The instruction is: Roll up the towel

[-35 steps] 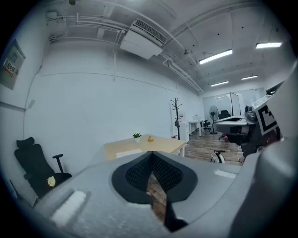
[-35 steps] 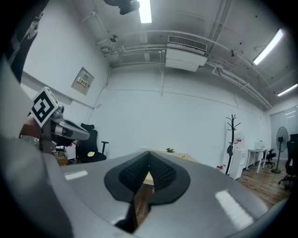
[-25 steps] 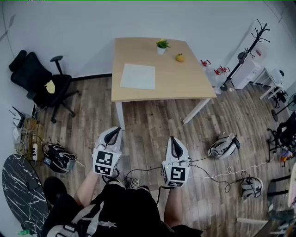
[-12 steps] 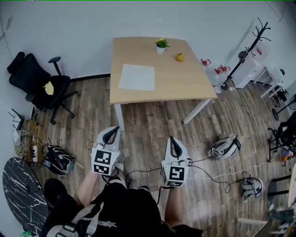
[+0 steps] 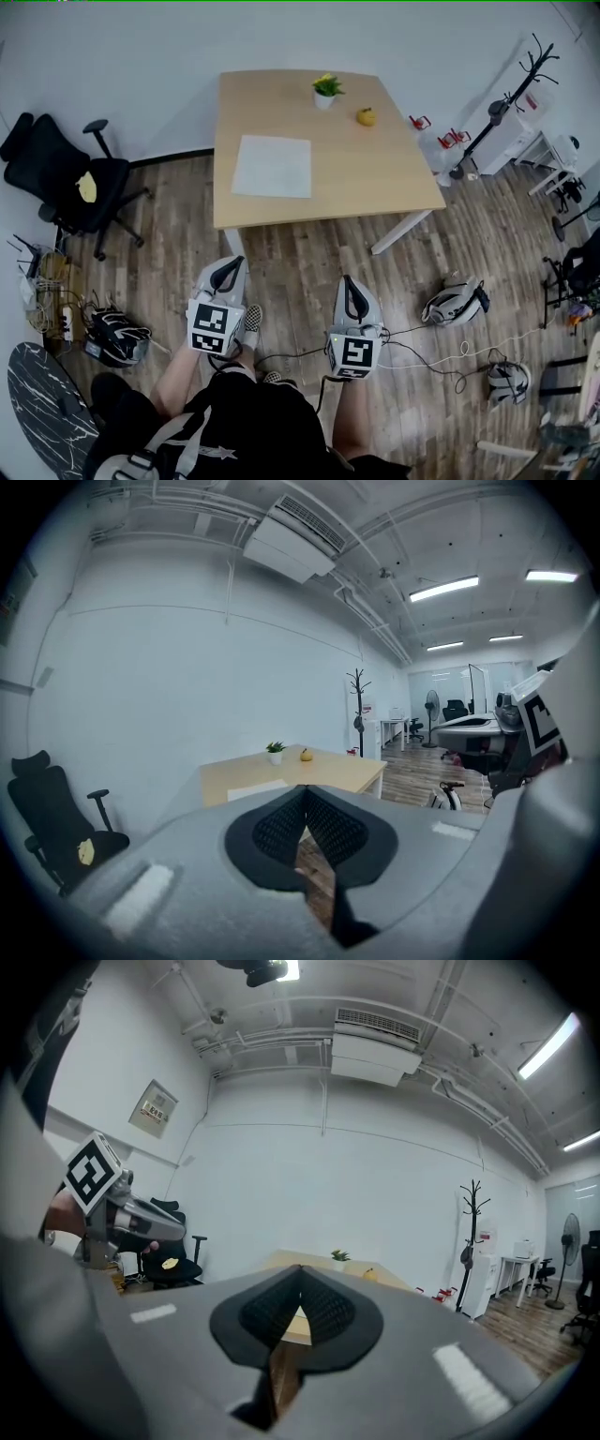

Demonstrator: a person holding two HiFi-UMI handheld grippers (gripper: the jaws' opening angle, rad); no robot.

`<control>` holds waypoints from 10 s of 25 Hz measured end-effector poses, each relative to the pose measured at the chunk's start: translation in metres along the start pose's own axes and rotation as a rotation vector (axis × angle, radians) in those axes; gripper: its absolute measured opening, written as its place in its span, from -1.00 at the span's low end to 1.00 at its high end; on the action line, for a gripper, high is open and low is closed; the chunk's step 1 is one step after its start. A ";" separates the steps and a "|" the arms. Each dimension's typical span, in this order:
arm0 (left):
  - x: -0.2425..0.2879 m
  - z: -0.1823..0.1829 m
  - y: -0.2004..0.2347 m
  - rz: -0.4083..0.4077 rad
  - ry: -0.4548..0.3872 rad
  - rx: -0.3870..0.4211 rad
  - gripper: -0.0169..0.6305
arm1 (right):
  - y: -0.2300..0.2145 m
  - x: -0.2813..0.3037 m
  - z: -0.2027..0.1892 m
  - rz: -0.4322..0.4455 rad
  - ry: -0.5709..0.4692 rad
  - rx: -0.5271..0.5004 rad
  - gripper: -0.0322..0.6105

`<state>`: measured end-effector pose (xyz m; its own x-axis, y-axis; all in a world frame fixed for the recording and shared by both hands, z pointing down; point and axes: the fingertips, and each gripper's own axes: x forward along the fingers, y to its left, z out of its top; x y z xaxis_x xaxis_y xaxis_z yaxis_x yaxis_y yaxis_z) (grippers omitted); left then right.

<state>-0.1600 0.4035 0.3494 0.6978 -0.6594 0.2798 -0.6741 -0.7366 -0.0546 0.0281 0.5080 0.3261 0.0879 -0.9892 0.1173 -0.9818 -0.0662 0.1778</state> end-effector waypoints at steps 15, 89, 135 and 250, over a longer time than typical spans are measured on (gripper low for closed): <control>0.145 0.018 0.092 -0.099 0.055 0.002 -0.92 | -0.013 0.159 0.001 -0.052 0.081 0.016 -0.89; 0.356 -0.209 0.200 -0.543 0.883 0.674 -0.45 | 0.006 0.406 -0.280 0.999 0.786 -0.703 -0.39; 0.360 -0.247 0.202 -0.682 1.043 0.787 -0.82 | 0.003 0.410 -0.311 1.124 0.913 -0.818 -0.65; 0.337 -0.246 0.179 -0.568 1.006 0.791 -0.56 | 0.029 0.373 -0.307 0.959 0.885 -0.715 -0.55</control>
<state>-0.1052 0.0870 0.6700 0.1285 -0.1056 0.9861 0.1872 -0.9738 -0.1287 0.0838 0.1774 0.6753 -0.1998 -0.2015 0.9589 -0.4575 0.8846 0.0906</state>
